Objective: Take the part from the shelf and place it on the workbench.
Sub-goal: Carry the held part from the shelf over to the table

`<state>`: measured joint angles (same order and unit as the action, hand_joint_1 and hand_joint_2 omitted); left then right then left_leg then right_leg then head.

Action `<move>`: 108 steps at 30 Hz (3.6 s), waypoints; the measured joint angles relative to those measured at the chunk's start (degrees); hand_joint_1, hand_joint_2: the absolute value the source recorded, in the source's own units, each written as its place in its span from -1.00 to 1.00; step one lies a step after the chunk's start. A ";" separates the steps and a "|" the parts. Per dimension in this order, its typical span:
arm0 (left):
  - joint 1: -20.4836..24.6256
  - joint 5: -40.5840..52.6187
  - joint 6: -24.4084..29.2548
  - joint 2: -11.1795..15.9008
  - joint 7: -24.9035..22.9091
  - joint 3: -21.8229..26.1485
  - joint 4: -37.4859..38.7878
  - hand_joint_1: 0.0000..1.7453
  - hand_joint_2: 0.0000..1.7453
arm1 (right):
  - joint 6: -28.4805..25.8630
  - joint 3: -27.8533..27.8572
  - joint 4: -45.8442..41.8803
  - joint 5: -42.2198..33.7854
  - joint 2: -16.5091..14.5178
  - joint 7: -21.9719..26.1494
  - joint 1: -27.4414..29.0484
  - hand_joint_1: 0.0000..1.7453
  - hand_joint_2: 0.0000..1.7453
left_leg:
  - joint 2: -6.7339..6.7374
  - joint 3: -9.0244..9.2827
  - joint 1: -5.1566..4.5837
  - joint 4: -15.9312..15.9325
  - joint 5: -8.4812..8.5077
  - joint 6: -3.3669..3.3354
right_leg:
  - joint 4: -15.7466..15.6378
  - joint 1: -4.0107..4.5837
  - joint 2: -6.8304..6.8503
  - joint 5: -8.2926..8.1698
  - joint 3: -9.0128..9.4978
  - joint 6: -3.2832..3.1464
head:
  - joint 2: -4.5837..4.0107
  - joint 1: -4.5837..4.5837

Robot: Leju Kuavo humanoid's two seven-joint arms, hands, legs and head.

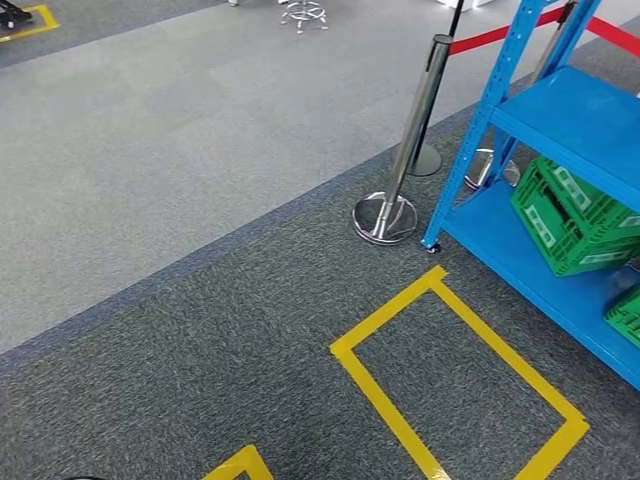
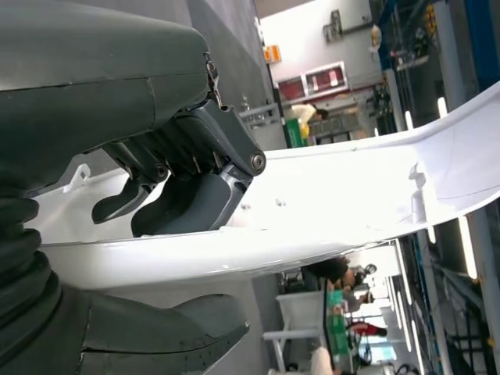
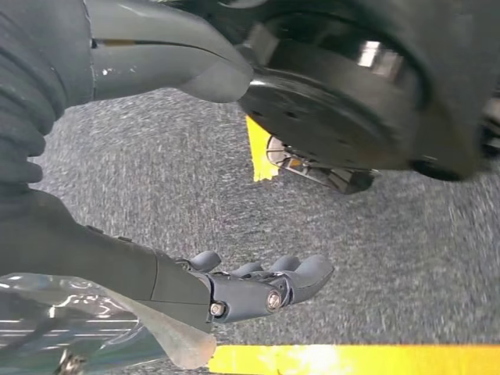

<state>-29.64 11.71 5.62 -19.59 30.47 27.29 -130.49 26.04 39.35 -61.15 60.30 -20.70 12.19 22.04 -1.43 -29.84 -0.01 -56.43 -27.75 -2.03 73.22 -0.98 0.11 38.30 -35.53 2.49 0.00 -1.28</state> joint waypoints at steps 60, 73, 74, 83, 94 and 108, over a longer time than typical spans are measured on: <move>1.56 -2.62 7.94 -0.25 5.35 -1.88 -1.67 1.00 1.00 | -1.55 -7.22 -7.92 -0.54 0.09 1.83 5.95 -1.00 1.00 | 0.63 -0.89 0.38 -1.29 -0.48 -0.05 | -2.66 -0.17 0.34 0.31 1.91 0.37 | 0.00 -0.01; 2.67 1.55 12.05 1.38 5.37 -3.51 -0.72 1.00 1.00 | -2.20 -6.60 -5.92 4.45 0.59 4.98 4.51 -1.00 1.00 | -1.24 -3.10 0.18 -6.89 -4.41 1.97 | -17.07 0.46 -1.28 -9.81 6.00 -2.41 | 0.00 0.45; 2.81 1.94 12.43 1.52 5.34 -3.54 -0.68 1.00 1.00 | -1.98 -6.54 -5.82 4.79 0.59 5.05 4.50 -1.00 1.00 | -0.11 -4.85 0.26 -10.48 -6.24 2.30 | -17.14 0.48 -0.44 -9.70 6.12 -2.53 | 0.00 0.58; 2.47 2.21 15.09 2.03 5.54 -3.83 -0.42 1.00 1.00 | 0.92 -4.81 -5.10 2.58 0.55 4.39 3.86 -1.00 1.00 | 5.45 -0.50 0.66 -1.76 -1.34 2.32 | -16.95 0.73 5.81 -7.59 7.89 -0.84 | 0.00 0.44; 2.04 2.73 17.09 0.60 6.91 -3.77 -0.50 1.00 1.00 | 0.47 -4.70 -4.97 -2.76 0.55 -0.36 4.05 -1.00 1.00 | -1.96 -0.34 0.50 -1.25 -0.82 0.16 | -4.02 0.11 -0.59 -4.55 0.34 0.21 | 0.00 -0.16; 3.26 -5.17 22.41 -0.10 9.41 -3.49 -0.44 1.00 1.00 | 1.30 -5.31 -5.99 -7.75 0.44 -3.79 5.47 -1.00 1.00 | 0.80 -8.00 0.65 -17.24 -7.66 3.24 | -16.22 0.13 2.79 -8.40 5.76 -2.32 | 0.00 0.60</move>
<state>-26.37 6.54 28.03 -19.69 39.88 23.80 -130.93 27.34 34.04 -67.14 52.55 -20.26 8.40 27.51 -0.62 -37.84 0.64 -73.66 -35.40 1.21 57.00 -0.85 2.91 29.90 -29.77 0.17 0.00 -0.68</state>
